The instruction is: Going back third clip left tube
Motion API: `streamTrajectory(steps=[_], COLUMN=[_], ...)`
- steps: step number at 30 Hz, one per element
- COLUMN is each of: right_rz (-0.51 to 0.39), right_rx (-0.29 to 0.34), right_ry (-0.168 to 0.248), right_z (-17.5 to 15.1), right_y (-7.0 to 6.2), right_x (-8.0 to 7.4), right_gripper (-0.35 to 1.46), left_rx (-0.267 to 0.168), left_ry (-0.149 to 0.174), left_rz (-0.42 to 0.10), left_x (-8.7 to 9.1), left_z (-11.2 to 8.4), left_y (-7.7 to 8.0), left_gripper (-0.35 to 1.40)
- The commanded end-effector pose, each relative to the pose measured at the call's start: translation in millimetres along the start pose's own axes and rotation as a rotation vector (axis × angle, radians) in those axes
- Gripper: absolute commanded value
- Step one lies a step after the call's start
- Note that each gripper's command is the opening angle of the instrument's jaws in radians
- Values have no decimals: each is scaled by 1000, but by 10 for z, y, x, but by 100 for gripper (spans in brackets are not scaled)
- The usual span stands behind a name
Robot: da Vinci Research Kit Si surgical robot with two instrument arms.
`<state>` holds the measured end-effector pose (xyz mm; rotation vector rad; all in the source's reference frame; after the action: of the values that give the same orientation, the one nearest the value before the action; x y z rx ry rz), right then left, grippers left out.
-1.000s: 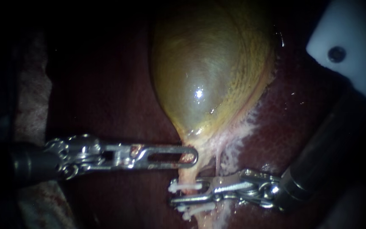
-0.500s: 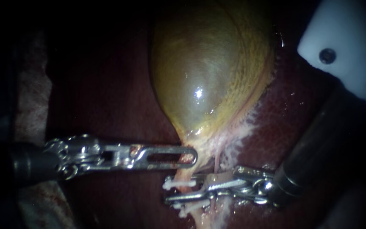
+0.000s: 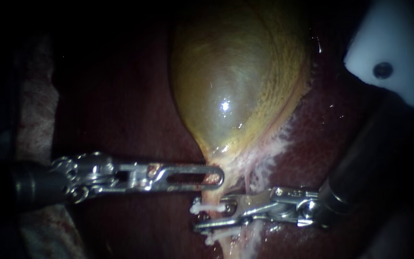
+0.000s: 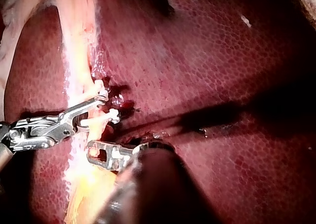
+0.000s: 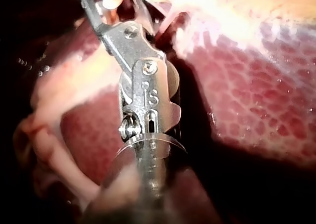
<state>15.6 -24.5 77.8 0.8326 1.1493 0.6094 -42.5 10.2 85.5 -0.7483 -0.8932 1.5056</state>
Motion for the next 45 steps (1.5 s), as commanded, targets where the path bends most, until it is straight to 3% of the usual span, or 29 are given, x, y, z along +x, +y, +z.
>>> streamTrajectory(steps=[1,6,18,29,45], right_rz=[0,8,115,130,131], right_rx=[2,6,5,1,10], right_ry=[-1,2,11,14,11], right_z=[-1,-3,2,11,1], right_y=[-2,-6,-2,8,5], right_x=[0,-3,-12,-18,-15], right_gripper=[31,23,29,33,32], left_rx=[0,0,0,0,0], left_ry=[0,0,0,0,0], left_rz=[0,0,6,5,5], left_x=[0,0,-1,-1,0], left_z=[0,0,-1,-1,-1], left_y=[0,0,1,1,1], left_gripper=[-35,-35,-35,-35,-35])
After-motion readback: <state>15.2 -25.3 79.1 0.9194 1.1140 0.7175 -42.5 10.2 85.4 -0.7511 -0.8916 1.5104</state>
